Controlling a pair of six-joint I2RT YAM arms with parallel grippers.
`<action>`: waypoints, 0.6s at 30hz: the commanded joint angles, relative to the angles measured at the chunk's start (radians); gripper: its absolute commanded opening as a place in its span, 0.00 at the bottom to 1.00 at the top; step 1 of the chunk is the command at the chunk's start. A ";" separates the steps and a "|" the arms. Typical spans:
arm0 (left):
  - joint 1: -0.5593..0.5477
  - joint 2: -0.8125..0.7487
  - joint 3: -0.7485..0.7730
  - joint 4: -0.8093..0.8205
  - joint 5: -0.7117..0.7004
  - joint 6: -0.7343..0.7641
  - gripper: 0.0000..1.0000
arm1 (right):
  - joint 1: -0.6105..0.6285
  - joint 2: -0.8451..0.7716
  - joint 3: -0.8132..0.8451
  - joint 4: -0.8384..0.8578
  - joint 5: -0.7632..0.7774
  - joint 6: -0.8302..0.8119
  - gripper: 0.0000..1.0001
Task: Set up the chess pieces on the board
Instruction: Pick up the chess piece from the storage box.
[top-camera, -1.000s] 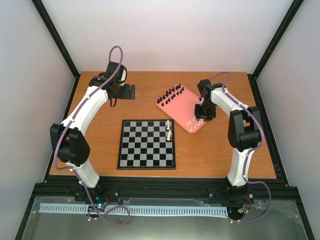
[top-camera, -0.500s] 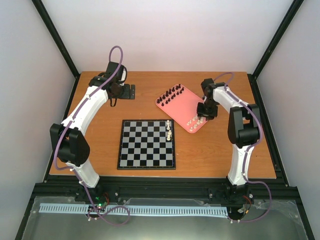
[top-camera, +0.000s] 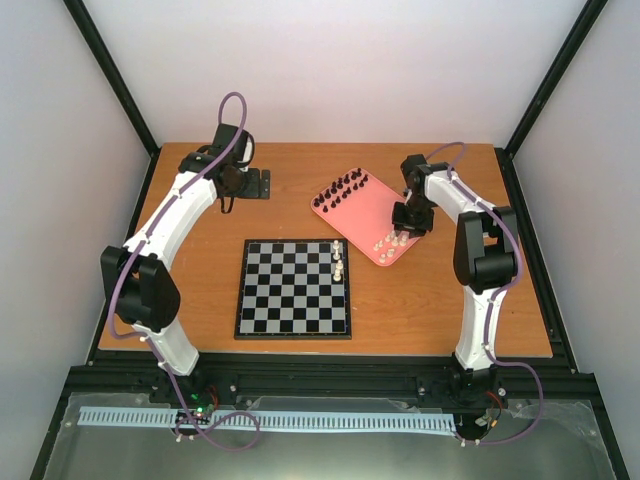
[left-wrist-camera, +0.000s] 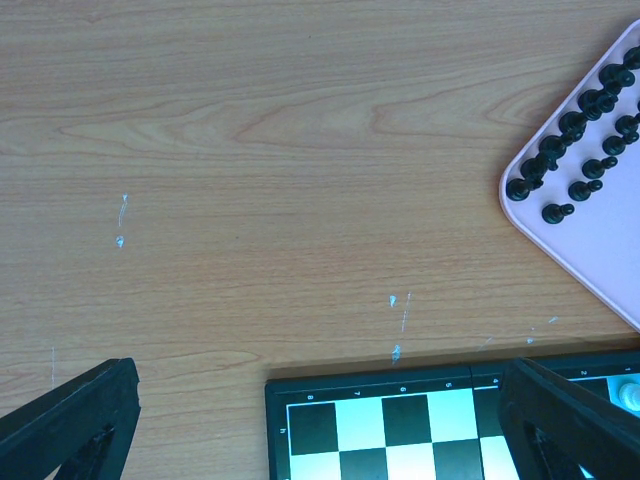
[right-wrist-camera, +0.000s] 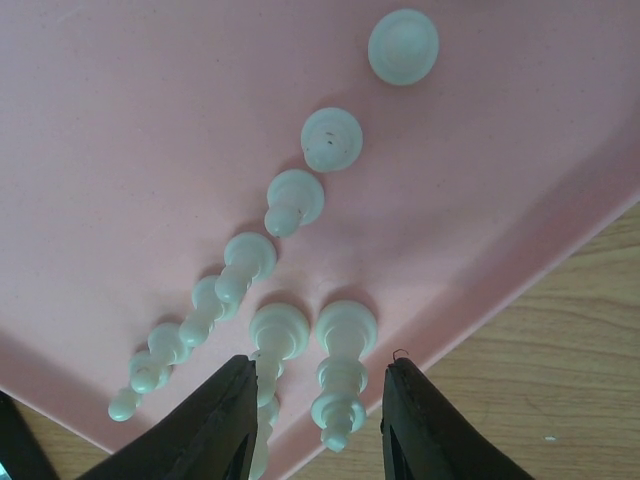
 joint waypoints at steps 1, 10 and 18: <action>-0.001 0.018 0.036 -0.009 -0.005 0.021 1.00 | -0.006 -0.021 0.021 -0.014 0.008 0.011 0.41; -0.002 0.018 0.031 -0.007 0.000 0.018 1.00 | -0.007 -0.061 0.031 -0.015 0.011 0.018 0.41; -0.002 0.022 0.034 -0.005 0.002 0.016 1.00 | -0.008 -0.074 0.039 -0.021 0.041 0.026 0.41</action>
